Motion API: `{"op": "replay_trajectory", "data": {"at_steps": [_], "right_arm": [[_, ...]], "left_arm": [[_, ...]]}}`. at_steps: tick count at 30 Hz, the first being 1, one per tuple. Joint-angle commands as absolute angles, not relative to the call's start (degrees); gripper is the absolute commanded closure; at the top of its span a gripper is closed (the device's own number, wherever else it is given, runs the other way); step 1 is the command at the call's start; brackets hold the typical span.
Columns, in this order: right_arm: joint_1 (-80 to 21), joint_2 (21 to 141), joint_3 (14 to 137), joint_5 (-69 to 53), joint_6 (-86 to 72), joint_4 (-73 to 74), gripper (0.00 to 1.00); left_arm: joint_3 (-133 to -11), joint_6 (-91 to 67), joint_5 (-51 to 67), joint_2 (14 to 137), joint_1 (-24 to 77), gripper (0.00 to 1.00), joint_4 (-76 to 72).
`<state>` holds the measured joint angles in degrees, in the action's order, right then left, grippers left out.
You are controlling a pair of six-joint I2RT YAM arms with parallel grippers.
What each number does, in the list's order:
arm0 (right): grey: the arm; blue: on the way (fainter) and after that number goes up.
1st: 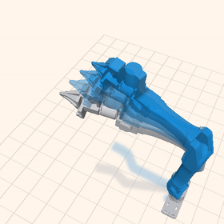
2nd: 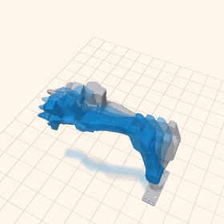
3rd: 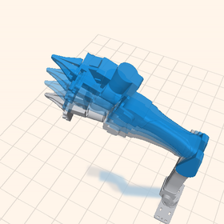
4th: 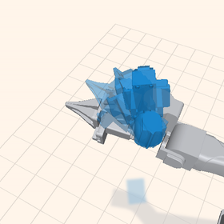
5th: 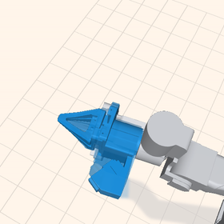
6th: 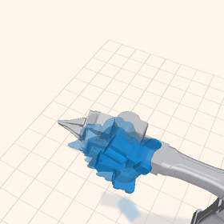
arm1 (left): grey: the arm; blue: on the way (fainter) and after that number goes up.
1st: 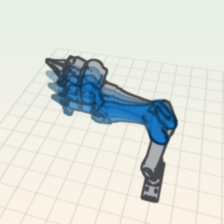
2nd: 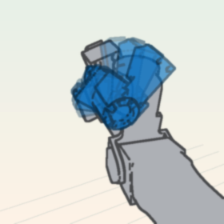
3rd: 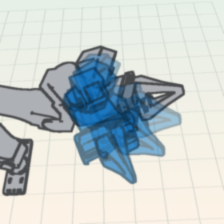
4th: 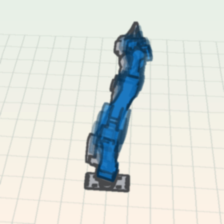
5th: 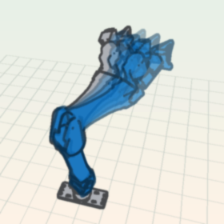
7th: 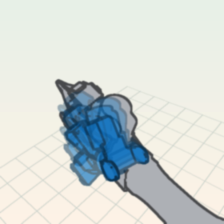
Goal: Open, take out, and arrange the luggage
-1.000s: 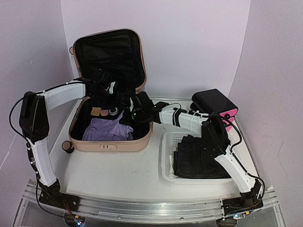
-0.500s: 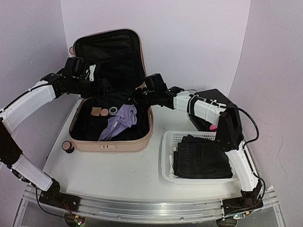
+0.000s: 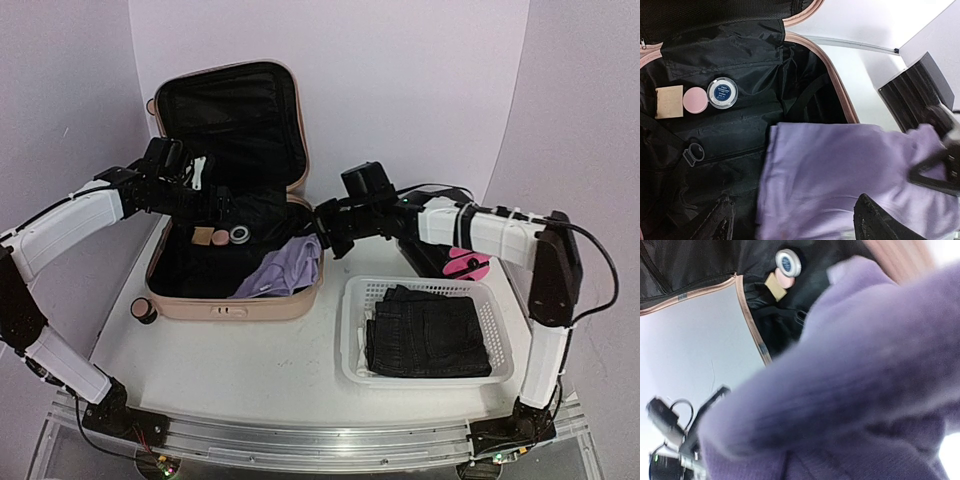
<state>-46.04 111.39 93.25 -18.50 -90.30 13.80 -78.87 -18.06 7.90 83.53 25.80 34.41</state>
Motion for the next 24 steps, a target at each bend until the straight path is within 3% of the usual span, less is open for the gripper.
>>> {"op": "replay_trajectory", "data": {"at_steps": [1,14,24], "right_arm": [[-46.3,97.8,84.3,-17.4,-94.2,8.7,1.00],[-43.3,80.1,62.2,-19.8,-92.8,15.1,1.00],[-36.7,68.6,54.7,-23.4,-87.4,25.1,1.00]], "left_arm": [[-77.9,-19.6,10.4,82.7,25.8,0.17,30.9],[-77.3,-23.3,15.6,85.0,26.0,0.18,27.5],[-76.6,-24.1,15.6,84.6,26.7,0.19,27.3]]}}
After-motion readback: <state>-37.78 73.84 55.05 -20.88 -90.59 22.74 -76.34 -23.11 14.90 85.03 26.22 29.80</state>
